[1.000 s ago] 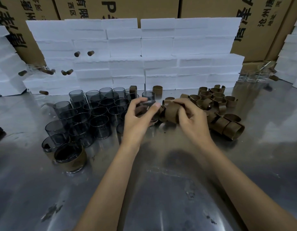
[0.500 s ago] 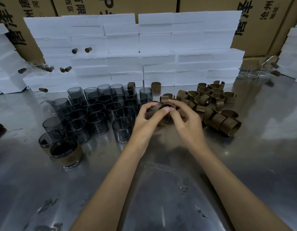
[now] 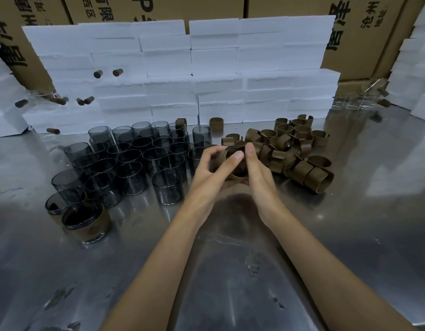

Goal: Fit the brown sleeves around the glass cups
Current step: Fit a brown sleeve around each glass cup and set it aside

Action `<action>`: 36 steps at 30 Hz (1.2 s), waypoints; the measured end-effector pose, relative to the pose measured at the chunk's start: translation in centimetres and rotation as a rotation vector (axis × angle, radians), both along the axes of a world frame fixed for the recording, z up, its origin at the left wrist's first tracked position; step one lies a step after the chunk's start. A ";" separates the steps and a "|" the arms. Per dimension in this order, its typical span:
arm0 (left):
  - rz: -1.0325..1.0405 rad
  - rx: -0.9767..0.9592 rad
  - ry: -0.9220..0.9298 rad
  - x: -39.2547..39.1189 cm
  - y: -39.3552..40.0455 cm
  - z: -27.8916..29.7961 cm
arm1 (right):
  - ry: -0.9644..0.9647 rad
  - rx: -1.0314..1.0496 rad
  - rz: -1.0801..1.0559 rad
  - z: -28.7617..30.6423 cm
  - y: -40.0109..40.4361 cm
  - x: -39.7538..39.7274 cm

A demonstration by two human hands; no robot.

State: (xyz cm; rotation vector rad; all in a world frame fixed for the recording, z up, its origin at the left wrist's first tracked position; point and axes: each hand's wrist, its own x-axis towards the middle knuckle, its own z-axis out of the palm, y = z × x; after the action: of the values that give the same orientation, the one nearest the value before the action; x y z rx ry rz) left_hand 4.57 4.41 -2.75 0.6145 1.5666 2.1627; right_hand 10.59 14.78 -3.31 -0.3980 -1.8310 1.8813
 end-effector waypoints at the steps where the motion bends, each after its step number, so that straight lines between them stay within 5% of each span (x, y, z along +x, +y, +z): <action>1: -0.002 -0.005 -0.003 0.2 0.2 0.0 | 0.011 0.003 -0.021 0.1 -0.1 0.0; 8: -0.056 0.100 -0.087 0.8 0.7 0.2 | 0.061 -0.053 -0.164 0.0 -0.4 -0.6; 15: 0.072 0.157 -0.363 0.0 0.5 -0.1 | 0.186 0.431 -0.217 -1.3 -1.7 -1.1; 19: 0.144 0.092 -0.407 -0.8 -0.5 -0.1 | 0.129 0.054 -0.121 -0.8 -1.9 -1.4; 25: 0.214 -0.113 -0.181 0.6 0.3 -0.7 | -0.085 -0.524 -0.074 -0.2 -0.9 -1.0; 36: 0.306 -0.121 -0.178 1.5 0.4 -0.7 | -0.141 -0.511 -0.057 -0.3 -1.2 -0.9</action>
State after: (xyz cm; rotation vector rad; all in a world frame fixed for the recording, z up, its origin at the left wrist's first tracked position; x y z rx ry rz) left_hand 6.07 4.85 -3.47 0.1452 1.7685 2.2408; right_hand 9.67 13.56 -3.62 -0.7625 -1.3786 2.3190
